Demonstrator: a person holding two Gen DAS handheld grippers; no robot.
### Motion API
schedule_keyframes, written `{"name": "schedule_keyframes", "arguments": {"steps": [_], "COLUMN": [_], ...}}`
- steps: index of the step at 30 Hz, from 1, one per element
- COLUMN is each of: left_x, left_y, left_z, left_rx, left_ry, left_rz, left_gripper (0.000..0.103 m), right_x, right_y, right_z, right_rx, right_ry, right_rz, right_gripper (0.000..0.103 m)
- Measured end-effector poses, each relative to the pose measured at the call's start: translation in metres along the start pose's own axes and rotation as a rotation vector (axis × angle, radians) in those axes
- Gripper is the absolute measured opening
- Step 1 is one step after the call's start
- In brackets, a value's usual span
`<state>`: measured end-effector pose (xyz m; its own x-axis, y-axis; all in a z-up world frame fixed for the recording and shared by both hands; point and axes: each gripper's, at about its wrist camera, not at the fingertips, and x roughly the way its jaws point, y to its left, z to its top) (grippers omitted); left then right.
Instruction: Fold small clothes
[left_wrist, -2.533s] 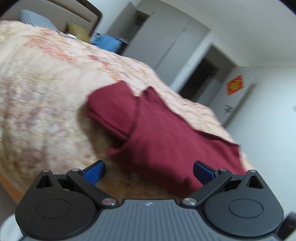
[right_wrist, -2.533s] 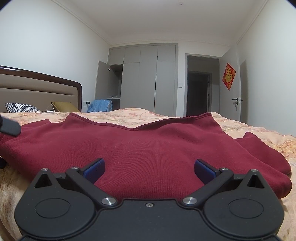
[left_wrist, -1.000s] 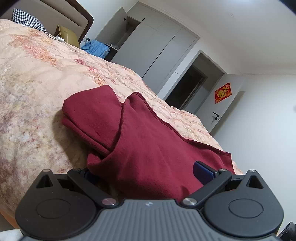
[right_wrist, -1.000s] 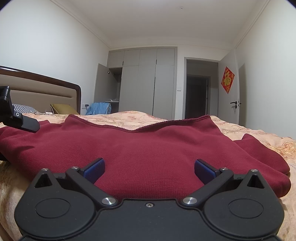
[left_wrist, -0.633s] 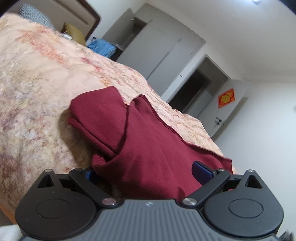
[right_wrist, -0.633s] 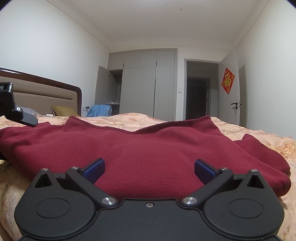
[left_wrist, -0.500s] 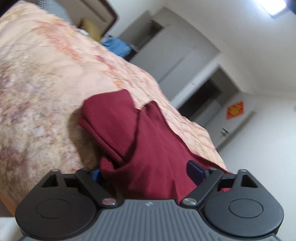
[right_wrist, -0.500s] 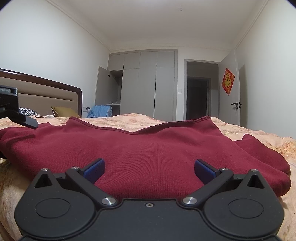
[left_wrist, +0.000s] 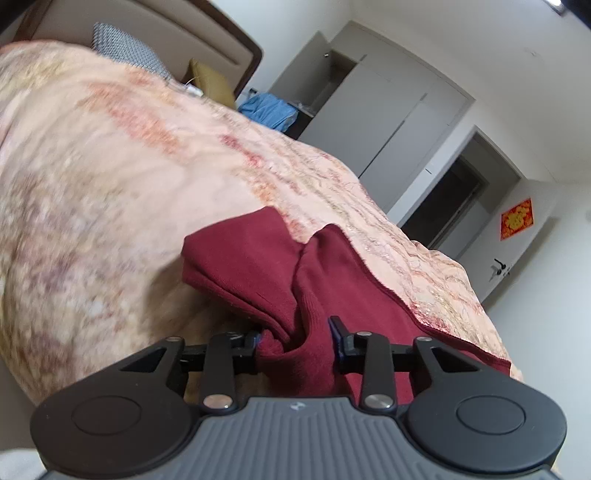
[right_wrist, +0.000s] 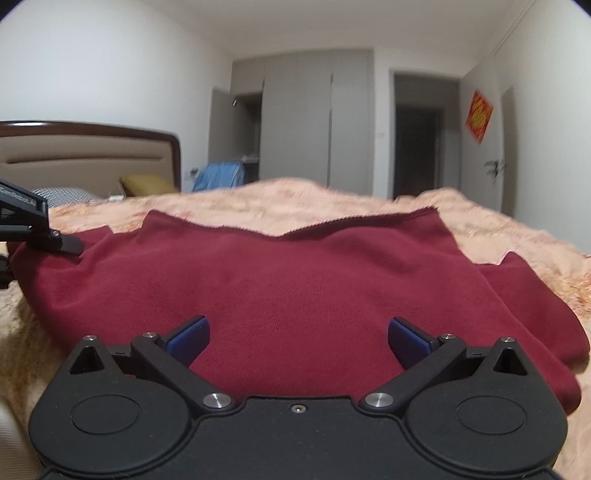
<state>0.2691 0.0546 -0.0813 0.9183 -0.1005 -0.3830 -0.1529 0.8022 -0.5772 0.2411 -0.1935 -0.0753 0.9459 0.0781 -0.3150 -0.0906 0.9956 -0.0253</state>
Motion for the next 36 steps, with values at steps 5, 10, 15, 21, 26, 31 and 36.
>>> {"name": "schedule_keyframes", "arguments": {"steps": [5, 10, 15, 21, 26, 31, 36], "left_x": [-0.002, -0.003, -0.008, -0.014, -0.006, 0.009, 0.003], "left_y": [-0.04, -0.101, -0.168, -0.243, -0.277, -0.275, -0.258], "left_z": [0.002, -0.001, -0.013, -0.053, -0.107, -0.137, -0.124], "left_rx": [0.188, 0.39, 0.53, 0.695, 0.849, 0.884, 0.771], "left_ry": [-0.045, -0.093, -0.125, -0.078, 0.077, 0.242, 0.285], "left_rz": [0.084, 0.078, -0.037, -0.28, -0.407, -0.405, -0.445], "left_gripper": [0.023, 0.018, 0.017, 0.017, 0.017, 0.018, 0.034], "right_x": [-0.014, -0.04, -0.073, -0.097, -0.111, -0.121, -0.122], "right_y": [-0.017, -0.034, -0.047, -0.067, -0.081, -0.085, -0.086], "right_z": [0.012, 0.011, 0.002, -0.019, -0.033, -0.042, -0.041], "right_rx": [0.014, -0.121, -0.283, -0.356, -0.338, -0.341, -0.326], "right_ry": [0.035, 0.033, 0.024, 0.082, 0.144, 0.169, 0.178], "right_rz": [0.024, -0.015, -0.081, -0.221, -0.277, -0.305, -0.313], "right_gripper": [0.103, 0.103, 0.103, 0.103, 0.103, 0.103, 0.103]}}
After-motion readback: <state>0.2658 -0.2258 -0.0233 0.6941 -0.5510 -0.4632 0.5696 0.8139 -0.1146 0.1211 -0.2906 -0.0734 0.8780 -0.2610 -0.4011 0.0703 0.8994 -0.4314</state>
